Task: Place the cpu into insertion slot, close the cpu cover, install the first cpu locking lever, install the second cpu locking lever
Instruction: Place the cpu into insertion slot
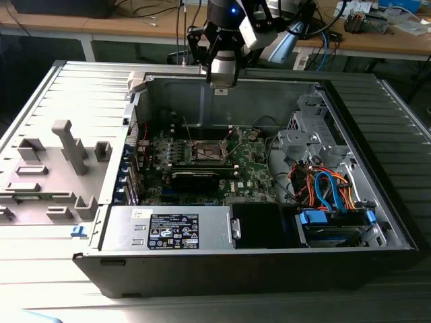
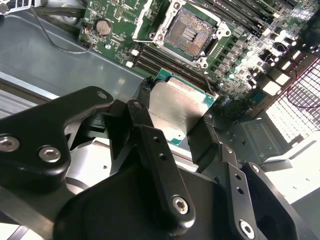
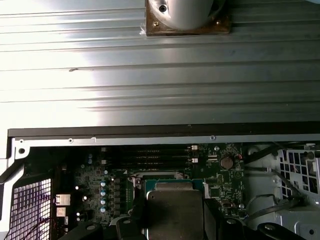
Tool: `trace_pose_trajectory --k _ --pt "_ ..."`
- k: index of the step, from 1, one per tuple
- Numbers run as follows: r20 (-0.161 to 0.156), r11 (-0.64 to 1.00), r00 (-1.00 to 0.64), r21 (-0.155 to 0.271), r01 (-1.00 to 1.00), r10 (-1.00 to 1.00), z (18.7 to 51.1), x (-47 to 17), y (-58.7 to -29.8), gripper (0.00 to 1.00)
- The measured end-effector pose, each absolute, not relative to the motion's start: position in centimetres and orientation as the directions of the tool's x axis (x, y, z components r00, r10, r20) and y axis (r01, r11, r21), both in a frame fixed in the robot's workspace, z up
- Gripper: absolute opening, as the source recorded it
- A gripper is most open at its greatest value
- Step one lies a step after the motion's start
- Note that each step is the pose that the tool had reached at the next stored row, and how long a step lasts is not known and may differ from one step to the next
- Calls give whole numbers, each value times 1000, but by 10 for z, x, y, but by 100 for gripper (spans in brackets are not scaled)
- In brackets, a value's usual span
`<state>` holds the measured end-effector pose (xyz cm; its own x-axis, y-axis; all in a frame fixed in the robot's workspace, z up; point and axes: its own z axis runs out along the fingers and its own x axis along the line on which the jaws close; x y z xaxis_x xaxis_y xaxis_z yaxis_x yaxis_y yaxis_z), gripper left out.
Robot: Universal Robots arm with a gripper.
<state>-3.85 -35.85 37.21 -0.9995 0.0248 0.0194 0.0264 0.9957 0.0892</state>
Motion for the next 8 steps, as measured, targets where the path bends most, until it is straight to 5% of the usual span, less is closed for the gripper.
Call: trace_pose_trajectory --k 8 --pt "19 996 -1000 89 26 25 370 -39 -359 55"
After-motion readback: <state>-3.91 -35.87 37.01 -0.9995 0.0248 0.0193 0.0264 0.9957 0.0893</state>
